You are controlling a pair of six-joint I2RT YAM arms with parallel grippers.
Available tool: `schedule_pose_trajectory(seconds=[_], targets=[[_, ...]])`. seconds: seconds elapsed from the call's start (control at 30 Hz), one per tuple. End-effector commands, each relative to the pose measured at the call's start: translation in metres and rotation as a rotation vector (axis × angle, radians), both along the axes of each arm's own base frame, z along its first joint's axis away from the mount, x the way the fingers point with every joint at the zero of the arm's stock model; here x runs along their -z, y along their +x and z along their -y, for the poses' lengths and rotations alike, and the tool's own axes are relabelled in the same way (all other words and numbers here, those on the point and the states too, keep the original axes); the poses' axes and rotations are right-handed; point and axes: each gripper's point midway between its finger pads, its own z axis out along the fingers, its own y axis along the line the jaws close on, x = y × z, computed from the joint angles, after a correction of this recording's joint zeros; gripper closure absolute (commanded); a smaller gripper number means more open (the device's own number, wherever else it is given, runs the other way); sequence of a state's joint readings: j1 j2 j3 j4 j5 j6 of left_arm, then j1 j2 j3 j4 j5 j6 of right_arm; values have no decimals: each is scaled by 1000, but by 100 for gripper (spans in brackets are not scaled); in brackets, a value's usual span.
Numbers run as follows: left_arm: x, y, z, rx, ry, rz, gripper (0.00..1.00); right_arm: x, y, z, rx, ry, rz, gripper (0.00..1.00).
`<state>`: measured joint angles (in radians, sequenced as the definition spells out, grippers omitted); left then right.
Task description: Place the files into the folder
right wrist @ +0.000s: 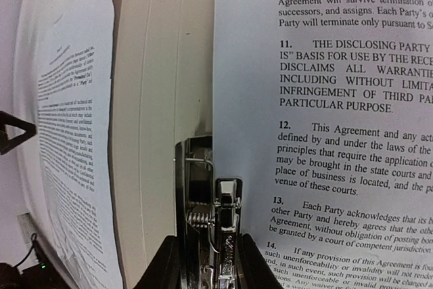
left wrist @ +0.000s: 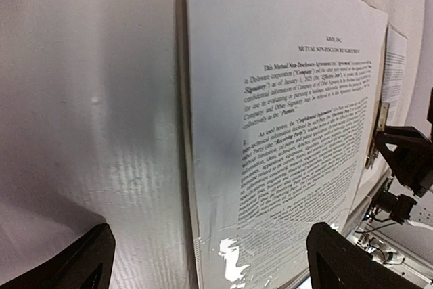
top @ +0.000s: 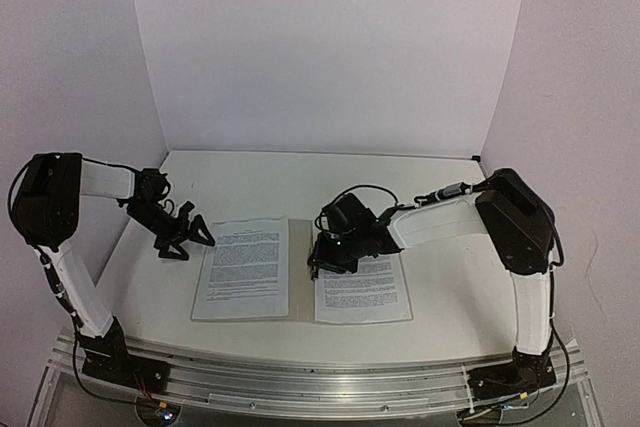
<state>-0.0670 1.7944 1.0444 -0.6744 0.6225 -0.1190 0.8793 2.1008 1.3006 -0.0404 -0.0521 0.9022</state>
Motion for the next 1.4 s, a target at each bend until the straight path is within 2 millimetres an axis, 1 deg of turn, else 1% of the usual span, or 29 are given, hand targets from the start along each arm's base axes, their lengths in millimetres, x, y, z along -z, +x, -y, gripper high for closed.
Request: schedule_pose_trajectory(seconds=[0.0,0.1,0.17,0.23,0.3,0.33,0.37,0.43,0.47,0.53,0.6,0.7,0.77,0.83,0.9,0.93,0.97,1.03,1.1,1.13,1.17,1.2,1.23,1.27,1.37], targets=[[-20,-8,45,106,-188,68,0,74,-41,24,-8,74,-232,89],[-8,-11,50,92,-213,18,0,83,-45,30,-18,73,-242,89],[-7,-9,51,89,-221,-2,0,86,-45,33,-18,70,-246,89],[-23,-4,61,107,-272,26,1,88,-45,33,-21,67,-246,89],[-44,0,76,157,-312,73,6,88,-44,32,-25,68,-246,89],[-59,2,85,189,-332,95,13,86,-42,29,-28,74,-240,88],[-69,3,92,216,-340,112,19,83,-40,26,-33,78,-231,86],[-84,4,99,235,-349,126,31,73,-33,20,-44,88,-205,79],[-86,5,97,229,-330,131,37,64,-28,15,-54,96,-186,75],[-81,8,90,211,-256,127,48,51,-21,9,-74,92,-160,67],[-73,8,83,210,-198,120,62,35,-12,2,-95,83,-121,63],[-67,8,81,203,-175,103,78,11,0,-7,-108,92,-63,56],[-67,10,80,200,-168,91,83,-2,6,-9,-106,87,-36,52],[-67,13,78,194,-143,86,88,-13,9,-5,-100,64,-18,50],[-72,19,75,192,-109,99,89,-34,16,0,-90,37,25,48],[-76,22,73,198,-93,116,89,-45,20,8,-74,8,46,46],[-80,25,71,199,-74,132,88,-55,26,24,-29,-29,63,45],[-87,31,69,202,-47,164,85,-60,33,65,67,-102,46,45],[-93,34,71,224,-32,189,83,-45,29,126,184,-248,-7,45],[-96,34,74,236,-33,197,82,-37,25,152,223,-313,-31,45],[-99,33,78,250,-34,210,80,-26,20,176,253,-370,-64,45],[-102,33,82,261,-34,219,79,-17,14,192,269,-409,-95,47],[-104,32,85,270,-36,226,76,-9,9,204,277,-434,-121,49],[-108,32,88,279,-39,232,73,-2,6,213,282,-452,-138,53],[-118,34,95,294,-41,260,68,10,5,225,283,-502,-151,73]])
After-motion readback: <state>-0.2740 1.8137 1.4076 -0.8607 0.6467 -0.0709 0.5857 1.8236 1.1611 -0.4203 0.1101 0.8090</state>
